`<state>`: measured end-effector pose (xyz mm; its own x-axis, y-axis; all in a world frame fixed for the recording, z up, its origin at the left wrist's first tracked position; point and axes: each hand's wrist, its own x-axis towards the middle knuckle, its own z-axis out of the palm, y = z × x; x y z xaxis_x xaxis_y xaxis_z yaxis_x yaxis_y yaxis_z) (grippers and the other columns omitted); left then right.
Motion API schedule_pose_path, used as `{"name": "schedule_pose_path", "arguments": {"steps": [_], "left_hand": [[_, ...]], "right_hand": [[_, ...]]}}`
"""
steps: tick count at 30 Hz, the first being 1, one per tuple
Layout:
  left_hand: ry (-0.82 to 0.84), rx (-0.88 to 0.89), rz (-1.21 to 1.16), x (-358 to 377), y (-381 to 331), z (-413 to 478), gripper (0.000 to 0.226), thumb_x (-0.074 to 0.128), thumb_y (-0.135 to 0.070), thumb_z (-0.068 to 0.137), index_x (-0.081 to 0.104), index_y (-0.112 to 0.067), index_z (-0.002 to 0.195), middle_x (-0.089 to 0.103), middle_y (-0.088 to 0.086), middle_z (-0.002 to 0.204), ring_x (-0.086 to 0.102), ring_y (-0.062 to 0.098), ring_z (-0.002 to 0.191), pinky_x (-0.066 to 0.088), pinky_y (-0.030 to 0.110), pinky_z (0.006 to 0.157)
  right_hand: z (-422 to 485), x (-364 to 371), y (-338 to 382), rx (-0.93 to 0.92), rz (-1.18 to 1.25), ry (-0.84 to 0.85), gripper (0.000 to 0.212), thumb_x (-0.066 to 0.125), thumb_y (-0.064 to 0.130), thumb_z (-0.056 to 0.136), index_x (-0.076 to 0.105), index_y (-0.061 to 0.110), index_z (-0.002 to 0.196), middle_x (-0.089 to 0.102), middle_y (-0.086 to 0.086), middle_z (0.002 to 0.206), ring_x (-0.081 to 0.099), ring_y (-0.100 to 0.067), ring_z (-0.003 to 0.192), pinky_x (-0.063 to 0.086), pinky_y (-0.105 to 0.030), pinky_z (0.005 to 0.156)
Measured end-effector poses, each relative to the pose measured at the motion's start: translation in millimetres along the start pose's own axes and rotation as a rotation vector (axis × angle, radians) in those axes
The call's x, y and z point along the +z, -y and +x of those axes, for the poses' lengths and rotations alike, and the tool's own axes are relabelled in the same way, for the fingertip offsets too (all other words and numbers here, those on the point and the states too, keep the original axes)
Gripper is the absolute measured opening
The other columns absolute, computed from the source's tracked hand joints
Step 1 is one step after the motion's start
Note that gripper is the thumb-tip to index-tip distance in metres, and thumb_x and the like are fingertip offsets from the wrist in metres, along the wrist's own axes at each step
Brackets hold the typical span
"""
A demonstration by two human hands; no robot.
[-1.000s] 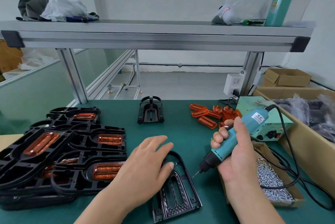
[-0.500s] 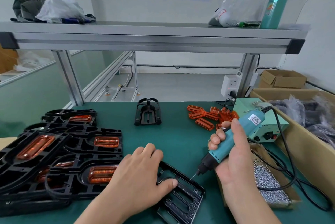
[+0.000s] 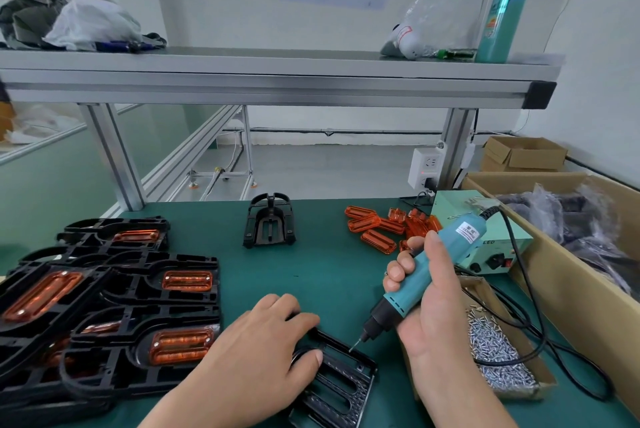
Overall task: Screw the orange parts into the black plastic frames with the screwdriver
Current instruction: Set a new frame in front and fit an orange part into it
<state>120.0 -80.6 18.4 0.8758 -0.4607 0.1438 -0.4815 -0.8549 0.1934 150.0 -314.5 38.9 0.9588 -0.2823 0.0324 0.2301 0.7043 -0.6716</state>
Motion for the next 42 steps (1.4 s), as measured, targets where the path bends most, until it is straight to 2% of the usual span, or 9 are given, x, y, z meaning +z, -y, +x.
{"name": "schedule_pose_path", "arguments": {"steps": [5, 31, 35, 42], "left_hand": [[-0.024, -0.018, 0.013, -4, -1, -4, 0.059, 0.028, -0.076, 0.091, 0.049, -0.044, 0.136, 0.041, -0.022, 0.114, 0.039, 0.003, 0.114, 0.043, 0.026, 0.097], [-0.008, -0.024, -0.017, -5, -1, -3, 0.061, 0.027, -0.079, 0.089, 0.048, -0.046, 0.135, 0.039, -0.024, 0.113, 0.038, 0.000, 0.113, 0.044, 0.024, 0.094], [0.009, -0.043, 0.008, -7, -2, -5, 0.062, 0.027, -0.081, 0.086, 0.050, -0.044, 0.130, 0.041, -0.021, 0.112, 0.041, 0.002, 0.114, 0.045, 0.027, 0.094], [0.074, -0.063, 0.073, -12, -3, -8, 0.061, 0.030, -0.083, 0.081, 0.053, -0.040, 0.117, 0.046, -0.017, 0.103, 0.046, 0.005, 0.106, 0.045, 0.030, 0.092]], "right_hand": [[0, 1, -1, 0.002, -0.004, 0.002, 0.027, 0.070, 0.041, 0.096, 0.062, 0.015, 0.095, 0.049, -0.001, 0.071, 0.051, -0.014, 0.057, 0.046, -0.025, 0.049], [0, 2, 0, 0.016, 0.014, -0.012, 0.029, 0.073, 0.042, 0.091, 0.063, 0.015, 0.093, 0.049, -0.001, 0.070, 0.051, -0.014, 0.055, 0.046, -0.024, 0.048], [0, 2, 0, 0.008, 0.005, -0.015, 0.028, 0.071, 0.041, 0.094, 0.061, 0.015, 0.093, 0.048, -0.001, 0.070, 0.050, -0.014, 0.056, 0.045, -0.024, 0.048], [-2, 4, 1, 0.002, 0.004, -0.014, 0.028, 0.070, 0.041, 0.094, 0.061, 0.015, 0.093, 0.048, -0.001, 0.070, 0.050, -0.014, 0.055, 0.045, -0.024, 0.048]]}}
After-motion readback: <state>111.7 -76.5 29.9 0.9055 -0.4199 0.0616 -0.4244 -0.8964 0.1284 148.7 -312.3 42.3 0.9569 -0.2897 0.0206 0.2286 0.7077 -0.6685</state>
